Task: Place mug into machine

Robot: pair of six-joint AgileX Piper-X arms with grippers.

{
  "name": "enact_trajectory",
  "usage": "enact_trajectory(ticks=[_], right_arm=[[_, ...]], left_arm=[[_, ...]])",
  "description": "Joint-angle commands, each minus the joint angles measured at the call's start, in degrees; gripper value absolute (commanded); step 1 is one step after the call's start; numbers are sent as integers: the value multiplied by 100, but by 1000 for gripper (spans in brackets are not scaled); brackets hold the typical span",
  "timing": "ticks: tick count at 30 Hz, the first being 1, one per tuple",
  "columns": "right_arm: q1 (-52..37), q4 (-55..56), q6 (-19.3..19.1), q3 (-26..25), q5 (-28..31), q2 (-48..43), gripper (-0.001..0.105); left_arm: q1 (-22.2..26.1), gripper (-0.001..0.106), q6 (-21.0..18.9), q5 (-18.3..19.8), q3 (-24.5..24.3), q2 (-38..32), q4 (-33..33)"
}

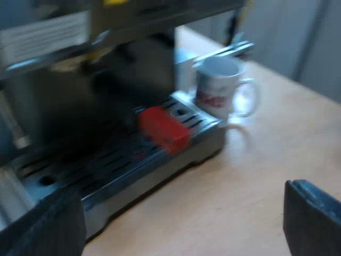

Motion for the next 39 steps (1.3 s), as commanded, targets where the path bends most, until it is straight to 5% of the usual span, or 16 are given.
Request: enact_trajectory(ticks=[1, 7, 17, 29, 39], right_arm=[[207, -261, -242, -64, -99, 165, 67], [489, -924, -436, 20, -43, 451, 68], [492, -2208, -423, 945, 66, 532, 68], [492, -4551, -233, 2449, 70, 1001, 67], [492, -6509, -22, 2652, 70, 2660, 67]], left_arm=[[-256, 77, 164, 320, 63, 193, -287], [-626, 77, 270, 405, 711, 556, -1416], [-641, 77, 257, 470, 1788, 635, -2783], [-641, 77, 213, 467, 1871, 632, -2862], [-641, 77, 214, 467, 1871, 632, -2862]])
